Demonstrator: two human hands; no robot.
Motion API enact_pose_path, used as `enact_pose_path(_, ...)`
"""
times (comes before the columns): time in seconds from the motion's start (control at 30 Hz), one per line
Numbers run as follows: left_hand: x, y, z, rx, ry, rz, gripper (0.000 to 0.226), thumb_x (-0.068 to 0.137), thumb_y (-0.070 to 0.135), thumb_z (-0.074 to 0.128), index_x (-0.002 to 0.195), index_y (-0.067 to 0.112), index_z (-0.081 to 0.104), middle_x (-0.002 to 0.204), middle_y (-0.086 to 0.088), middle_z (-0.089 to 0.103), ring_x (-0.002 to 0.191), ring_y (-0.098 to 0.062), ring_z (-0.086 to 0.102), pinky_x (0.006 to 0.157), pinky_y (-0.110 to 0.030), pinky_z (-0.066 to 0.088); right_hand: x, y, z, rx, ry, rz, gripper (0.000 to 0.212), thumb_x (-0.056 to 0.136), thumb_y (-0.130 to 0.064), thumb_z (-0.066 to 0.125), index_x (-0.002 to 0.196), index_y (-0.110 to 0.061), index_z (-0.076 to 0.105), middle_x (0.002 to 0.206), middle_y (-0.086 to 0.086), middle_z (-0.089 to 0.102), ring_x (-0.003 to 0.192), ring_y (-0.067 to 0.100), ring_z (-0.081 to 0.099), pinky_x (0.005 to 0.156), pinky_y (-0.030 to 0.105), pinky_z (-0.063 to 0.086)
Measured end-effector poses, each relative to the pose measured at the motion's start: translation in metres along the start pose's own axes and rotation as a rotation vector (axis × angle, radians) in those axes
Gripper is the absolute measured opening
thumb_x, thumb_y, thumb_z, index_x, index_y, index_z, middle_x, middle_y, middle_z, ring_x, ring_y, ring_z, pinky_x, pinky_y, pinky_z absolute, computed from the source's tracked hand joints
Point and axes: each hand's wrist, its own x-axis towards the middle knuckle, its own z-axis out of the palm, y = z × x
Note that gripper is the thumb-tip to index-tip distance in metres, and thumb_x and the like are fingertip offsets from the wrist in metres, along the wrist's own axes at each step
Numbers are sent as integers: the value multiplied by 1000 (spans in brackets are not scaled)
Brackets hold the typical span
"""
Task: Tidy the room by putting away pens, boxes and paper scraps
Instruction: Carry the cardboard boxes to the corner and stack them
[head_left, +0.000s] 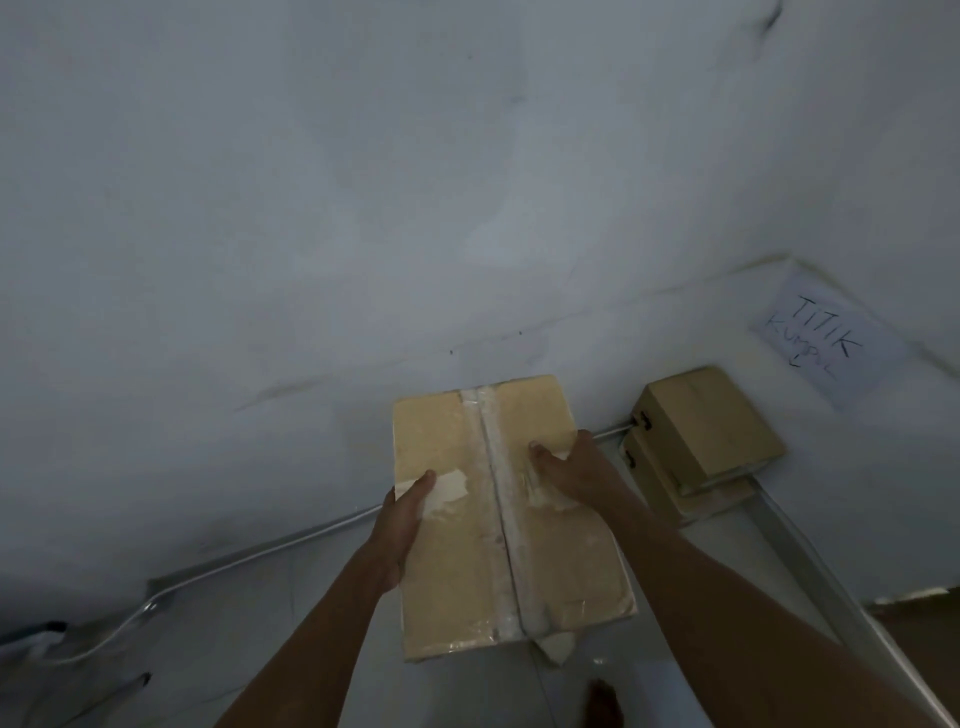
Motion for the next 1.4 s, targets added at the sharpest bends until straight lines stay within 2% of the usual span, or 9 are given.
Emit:
enact_pose_path(0.17,5,1,39,41,-41,21,32,88,46,61,111,24,63,108,-12,71,97,-34,68,84,-54,54,7,21,-31,30,29,-18,79,80,-63,58,132,-8,37,124,12,55,111,32,57,89,47,51)
enact_pose_path(0.37,19,-2,101,66,-24,47,34,87,45,63,114,24,62,110,-11,70,99,-34,68,87,-57,52,23,51,-84,39,32,11,87,75,-70,58,132,-7,40,121,11,56,110,33,59,82,41,52)
enact_pose_path(0.47,22,-4,135,69,-26,44,37,87,45,63,117,23,61,112,-11,69,99,-34,68,87,-57,52,31,69,-110,77,26,33,81,81,-61,59,135,-6,34,123,10,51,113,32,55,81,39,50)
enact_pose_path(0.63,31,-7,182,82,-22,41,47,83,45,67,123,21,59,114,-12,69,99,-35,67,85,-58,53,42,102,-146,111,64,47,89,72,-65,64,133,-4,42,122,12,57,111,29,60,84,39,54)
enact_pose_path(0.83,37,-9,221,122,-73,22,36,90,39,62,120,21,58,114,-11,67,99,-32,66,85,-49,54,43,114,-172,95,110,149,83,85,-50,62,141,-1,25,136,17,46,122,35,50,93,40,46)
enact_pose_path(1.0,54,-3,230,165,-107,-12,43,87,44,63,123,21,59,115,-11,68,100,-33,66,89,-55,52,46,118,-182,52,140,156,79,85,-56,59,135,0,35,133,18,51,119,35,54,93,42,49)
enact_pose_path(1.2,65,6,238,237,-158,-32,52,80,52,67,124,25,59,116,-8,68,102,-33,66,91,-56,51,41,120,-185,97,215,168,66,88,-44,61,132,0,39,128,14,54,118,31,55,78,25,40)
enact_pose_path(1.3,72,15,245,286,-175,-30,48,81,52,66,121,25,61,115,-7,68,102,-31,66,91,-53,51,43,125,-185,143,236,220,78,85,-50,62,133,4,33,133,17,51,120,31,53,85,31,43)
enact_pose_path(1.4,83,16,251,332,-182,-16,74,57,66,74,119,28,63,117,-4,68,102,-30,66,91,-53,52,43,132,-187,185,243,264,83,85,-51,62,136,5,27,136,18,47,123,31,51,92,35,44)
